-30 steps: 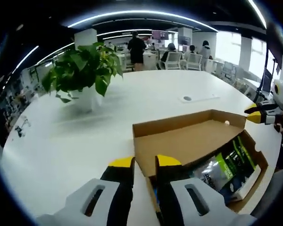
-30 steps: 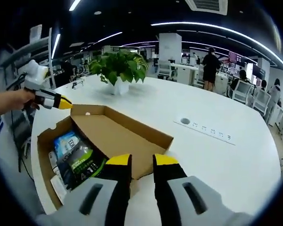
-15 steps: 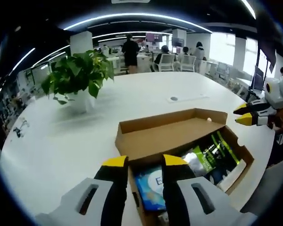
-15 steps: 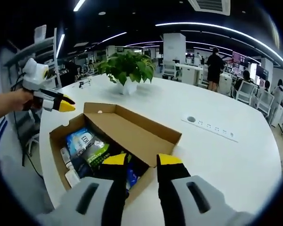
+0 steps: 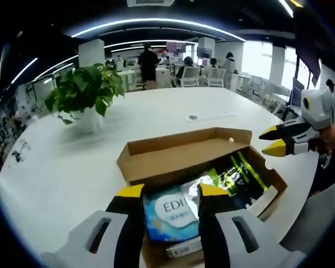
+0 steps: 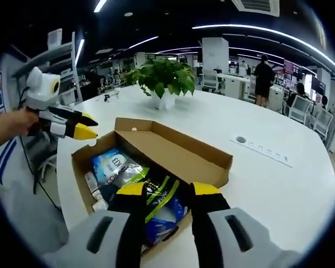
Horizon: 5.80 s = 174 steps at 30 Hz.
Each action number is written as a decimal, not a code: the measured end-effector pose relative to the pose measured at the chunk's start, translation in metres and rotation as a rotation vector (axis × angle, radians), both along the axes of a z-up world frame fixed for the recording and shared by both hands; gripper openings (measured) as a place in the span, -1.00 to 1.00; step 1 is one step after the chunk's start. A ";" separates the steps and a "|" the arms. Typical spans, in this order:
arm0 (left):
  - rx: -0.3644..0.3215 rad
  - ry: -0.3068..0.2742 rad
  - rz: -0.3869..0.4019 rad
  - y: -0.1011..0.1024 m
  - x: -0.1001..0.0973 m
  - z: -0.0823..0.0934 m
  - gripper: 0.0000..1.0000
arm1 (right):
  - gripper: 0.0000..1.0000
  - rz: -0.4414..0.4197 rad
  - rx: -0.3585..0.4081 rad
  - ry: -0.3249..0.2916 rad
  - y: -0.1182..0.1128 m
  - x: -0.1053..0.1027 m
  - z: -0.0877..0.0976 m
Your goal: Operate the shoe box by opening the lid, removing the specified soft item, and placing it in the target area until the item is outside and the box remains undamaged.
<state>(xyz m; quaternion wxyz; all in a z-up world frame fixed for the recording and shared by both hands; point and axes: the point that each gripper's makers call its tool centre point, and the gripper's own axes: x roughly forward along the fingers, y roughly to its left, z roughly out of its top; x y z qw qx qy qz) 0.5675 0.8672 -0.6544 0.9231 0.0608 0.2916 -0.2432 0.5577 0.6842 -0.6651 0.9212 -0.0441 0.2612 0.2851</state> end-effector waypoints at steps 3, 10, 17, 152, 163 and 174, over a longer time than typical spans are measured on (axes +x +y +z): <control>0.011 0.007 -0.014 -0.003 -0.006 -0.004 -0.29 | -0.44 0.013 -0.007 0.003 0.003 0.001 -0.003; 0.026 0.030 -0.045 -0.012 -0.018 -0.016 -0.28 | -0.48 0.009 -0.028 0.037 0.002 0.004 -0.016; 0.063 0.045 -0.080 -0.012 -0.021 -0.032 -0.28 | -0.53 0.023 -0.044 0.090 0.006 0.008 -0.030; -0.215 0.149 -0.215 -0.122 -0.045 0.008 -1.00 | -1.00 -0.016 0.031 0.015 -0.069 0.002 0.047; -0.236 0.168 -0.252 -0.155 -0.054 0.007 -1.00 | -1.00 -0.068 0.030 0.025 -0.102 -0.005 0.048; -0.228 0.195 -0.289 -0.186 -0.058 -0.001 -1.00 | -1.00 -0.118 0.021 0.046 -0.131 -0.012 0.038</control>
